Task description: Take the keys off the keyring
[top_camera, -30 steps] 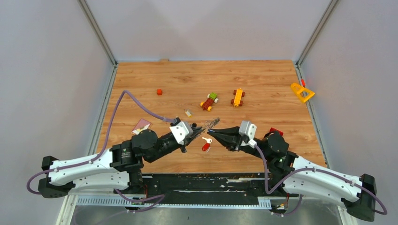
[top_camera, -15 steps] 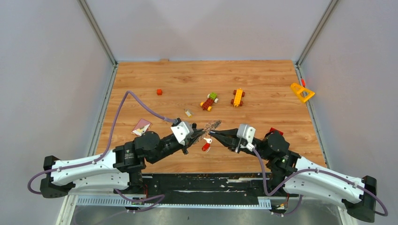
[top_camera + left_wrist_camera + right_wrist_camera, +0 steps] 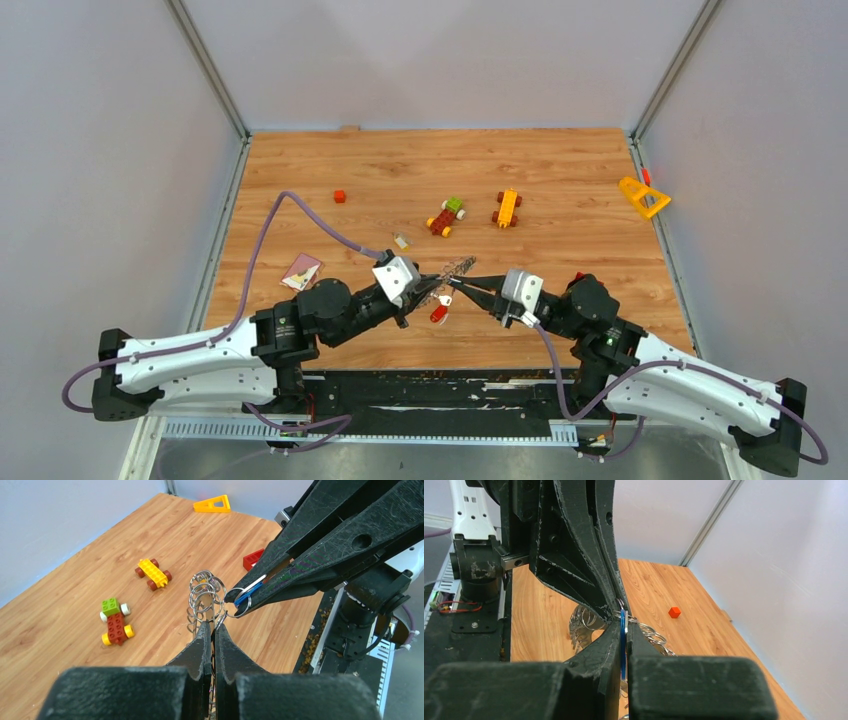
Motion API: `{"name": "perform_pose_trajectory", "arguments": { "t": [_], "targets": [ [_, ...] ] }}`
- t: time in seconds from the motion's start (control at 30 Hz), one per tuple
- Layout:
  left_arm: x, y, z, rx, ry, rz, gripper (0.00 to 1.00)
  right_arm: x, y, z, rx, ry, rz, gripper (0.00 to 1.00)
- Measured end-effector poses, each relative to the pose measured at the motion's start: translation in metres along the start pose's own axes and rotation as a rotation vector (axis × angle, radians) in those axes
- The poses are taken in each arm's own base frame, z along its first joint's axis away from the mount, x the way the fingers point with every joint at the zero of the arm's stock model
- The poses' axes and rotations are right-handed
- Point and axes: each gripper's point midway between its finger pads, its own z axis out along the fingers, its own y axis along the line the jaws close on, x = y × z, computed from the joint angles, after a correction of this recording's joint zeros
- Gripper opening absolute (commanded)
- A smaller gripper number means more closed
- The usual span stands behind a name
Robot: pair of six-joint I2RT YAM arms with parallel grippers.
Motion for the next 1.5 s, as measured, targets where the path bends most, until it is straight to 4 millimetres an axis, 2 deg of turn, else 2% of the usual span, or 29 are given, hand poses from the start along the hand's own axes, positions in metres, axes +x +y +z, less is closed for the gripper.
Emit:
{"name": "perform_pose_trajectory", "arguments": {
  "t": [0.47, 0.67, 0.77, 0.93, 1.23, 1.5],
  "targets": [
    [0.015, -0.009, 0.005, 0.032, 0.026, -0.021, 0.01, 0.007, 0.009, -0.005, -0.14, 0.03, -0.325, 0.0],
    [0.016, -0.012, 0.006, 0.046, 0.0, -0.055, 0.18, 0.007, 0.005, -0.009, -0.141, 0.04, -0.437, 0.0],
    [0.018, -0.015, 0.006, 0.06, -0.008, -0.073, 0.31, 0.005, 0.002, -0.011, -0.133, 0.037, -0.463, 0.0],
    [0.027, -0.019, 0.007, 0.082, 0.0, -0.103, 0.43, -0.004, -0.003, -0.013, -0.109, 0.017, -0.493, 0.0],
    [0.046, -0.035, 0.007, 0.149, 0.036, -0.155, 0.48, -0.025, -0.018, -0.018, -0.027, -0.032, -0.549, 0.0],
    [0.043, -0.039, 0.007, 0.167, 0.02, -0.18, 0.49, -0.034, -0.022, -0.022, -0.004, -0.056, -0.567, 0.0]
  ]
}}
